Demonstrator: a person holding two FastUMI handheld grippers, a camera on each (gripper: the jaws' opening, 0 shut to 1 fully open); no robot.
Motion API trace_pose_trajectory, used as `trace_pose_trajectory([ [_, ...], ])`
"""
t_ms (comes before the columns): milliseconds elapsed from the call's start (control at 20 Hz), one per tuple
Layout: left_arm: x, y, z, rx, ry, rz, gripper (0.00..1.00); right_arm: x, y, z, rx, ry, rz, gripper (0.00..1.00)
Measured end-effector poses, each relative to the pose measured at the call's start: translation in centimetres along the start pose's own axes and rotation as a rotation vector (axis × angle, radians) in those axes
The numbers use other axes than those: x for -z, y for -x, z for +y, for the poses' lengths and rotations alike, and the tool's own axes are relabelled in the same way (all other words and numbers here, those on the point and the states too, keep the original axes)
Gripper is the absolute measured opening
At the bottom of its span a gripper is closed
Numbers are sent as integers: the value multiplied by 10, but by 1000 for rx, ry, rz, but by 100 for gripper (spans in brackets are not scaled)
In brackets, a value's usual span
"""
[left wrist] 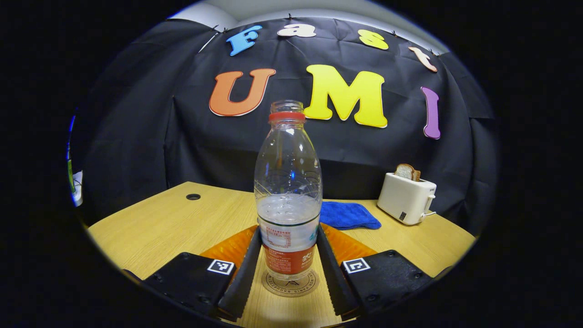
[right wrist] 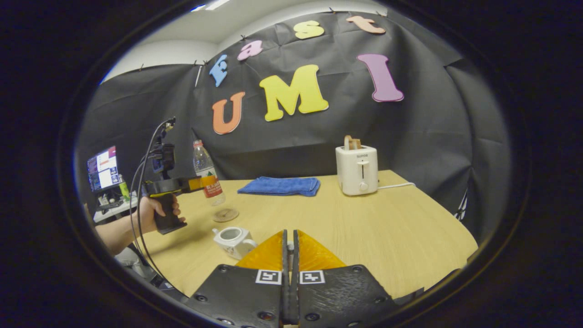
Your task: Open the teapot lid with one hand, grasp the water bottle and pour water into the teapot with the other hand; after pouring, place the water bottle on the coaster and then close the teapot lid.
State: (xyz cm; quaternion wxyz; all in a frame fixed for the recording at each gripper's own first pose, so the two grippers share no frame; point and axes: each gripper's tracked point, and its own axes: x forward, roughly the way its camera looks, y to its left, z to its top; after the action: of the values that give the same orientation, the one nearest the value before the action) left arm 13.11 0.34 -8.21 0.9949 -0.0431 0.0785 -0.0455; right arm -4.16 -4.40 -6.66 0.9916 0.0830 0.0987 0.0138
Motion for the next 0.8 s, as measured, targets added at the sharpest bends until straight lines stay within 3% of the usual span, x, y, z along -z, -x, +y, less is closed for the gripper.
trace_pose_trajectory([
  [600,33,-12,-4,-9,-30,79,75,15,-4,2,-4,-14,34,0],
  [800,49,-11,-5,1,-17,133,83,15,-2,3,-3,-15,33,0],
])
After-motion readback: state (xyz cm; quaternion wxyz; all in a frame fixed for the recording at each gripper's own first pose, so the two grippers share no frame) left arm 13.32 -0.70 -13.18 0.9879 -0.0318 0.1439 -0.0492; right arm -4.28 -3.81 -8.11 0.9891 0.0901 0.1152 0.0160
